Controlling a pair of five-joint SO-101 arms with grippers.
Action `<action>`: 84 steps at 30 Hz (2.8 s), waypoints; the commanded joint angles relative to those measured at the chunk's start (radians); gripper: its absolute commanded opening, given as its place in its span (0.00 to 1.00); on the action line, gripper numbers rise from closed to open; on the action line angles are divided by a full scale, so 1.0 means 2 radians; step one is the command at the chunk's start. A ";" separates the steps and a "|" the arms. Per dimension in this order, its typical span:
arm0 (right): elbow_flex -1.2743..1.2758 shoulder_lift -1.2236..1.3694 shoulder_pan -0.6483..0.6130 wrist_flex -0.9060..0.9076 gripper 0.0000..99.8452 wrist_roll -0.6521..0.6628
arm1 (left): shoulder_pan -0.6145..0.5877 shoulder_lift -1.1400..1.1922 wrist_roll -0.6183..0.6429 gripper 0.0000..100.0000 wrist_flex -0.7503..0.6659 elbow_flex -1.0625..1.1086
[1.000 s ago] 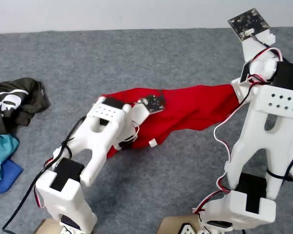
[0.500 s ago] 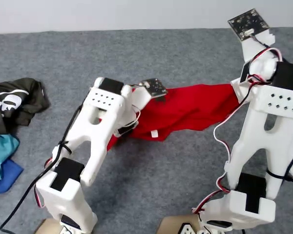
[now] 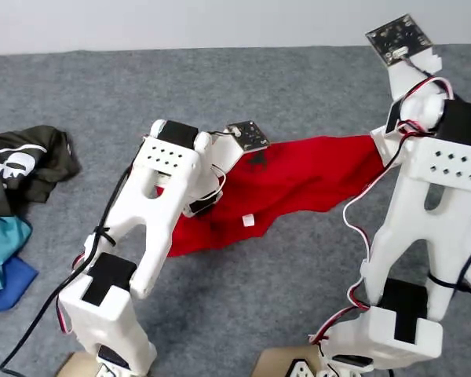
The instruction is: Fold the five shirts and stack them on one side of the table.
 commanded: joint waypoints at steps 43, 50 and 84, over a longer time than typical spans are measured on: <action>0.033 -0.042 -0.023 0.022 0.01 -0.002 | -0.041 0.052 -0.008 0.10 -0.035 0.064; 0.033 -0.041 -0.023 0.022 0.01 -0.002 | -0.035 0.054 -0.010 0.12 -0.030 0.065; -0.002 -0.068 -0.024 0.021 0.01 -0.002 | -0.002 -0.194 -0.008 0.00 0.051 0.046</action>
